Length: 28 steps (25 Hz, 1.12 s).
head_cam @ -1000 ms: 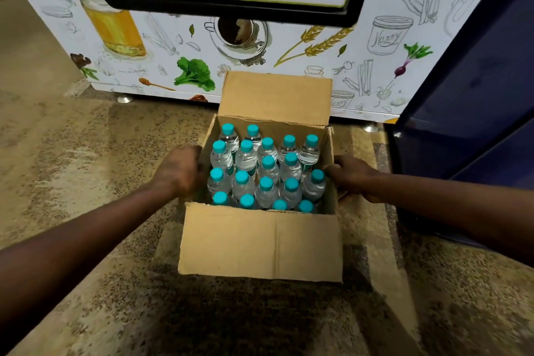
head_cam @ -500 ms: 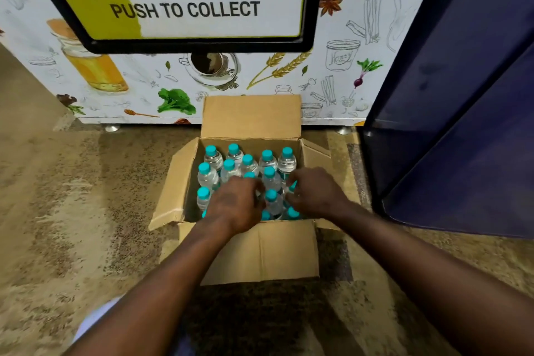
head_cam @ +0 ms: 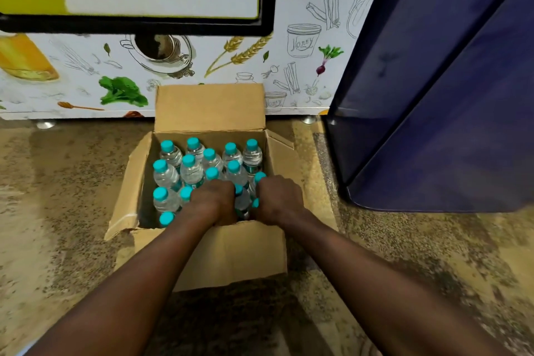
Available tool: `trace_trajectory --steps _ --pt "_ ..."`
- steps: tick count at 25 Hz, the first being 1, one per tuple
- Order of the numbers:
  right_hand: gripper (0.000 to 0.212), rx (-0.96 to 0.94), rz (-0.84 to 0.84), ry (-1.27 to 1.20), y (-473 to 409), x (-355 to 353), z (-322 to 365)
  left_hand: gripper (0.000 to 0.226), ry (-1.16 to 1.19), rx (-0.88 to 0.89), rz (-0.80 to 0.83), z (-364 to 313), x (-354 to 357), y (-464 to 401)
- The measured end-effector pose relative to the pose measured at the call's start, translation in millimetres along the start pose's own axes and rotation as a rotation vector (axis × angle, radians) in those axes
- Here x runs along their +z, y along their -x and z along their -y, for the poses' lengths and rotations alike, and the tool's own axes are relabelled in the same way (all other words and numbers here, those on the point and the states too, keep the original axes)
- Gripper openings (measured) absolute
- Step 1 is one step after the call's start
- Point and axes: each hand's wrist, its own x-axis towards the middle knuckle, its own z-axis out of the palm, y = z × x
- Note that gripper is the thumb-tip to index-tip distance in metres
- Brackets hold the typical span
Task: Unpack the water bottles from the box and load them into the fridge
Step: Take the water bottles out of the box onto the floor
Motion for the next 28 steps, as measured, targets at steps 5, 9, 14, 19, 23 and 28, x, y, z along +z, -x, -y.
trace_trajectory --steps 5,9,14,19,23,28 --pt "0.028 0.047 -0.253 -0.441 21.2 -26.9 -18.8 0.042 -0.117 0.048 -0.125 -9.1 -19.7 17.8" --pt "0.020 0.119 -0.530 -0.665 29.3 -70.9 -57.8 0.049 -0.108 0.090 -0.222 -13.1 -56.4 43.5" --pt "0.018 0.165 -0.679 -0.619 34.7 -74.1 -90.1 0.038 0.181 0.266 -0.547 -25.3 -84.0 70.2" --pt "0.024 0.191 -0.500 -0.484 29.2 -25.6 -121.4 0.032 0.441 0.469 -0.660 -60.7 -65.4 53.0" --pt "0.028 0.260 -0.391 -0.482 30.4 3.4 -144.8 0.032 0.431 0.527 -0.657 -86.0 -39.4 33.7" --pt "0.028 0.234 -0.317 -0.475 28.3 21.1 -151.5 0.039 0.206 0.507 -0.441 -102.4 3.4 10.4"
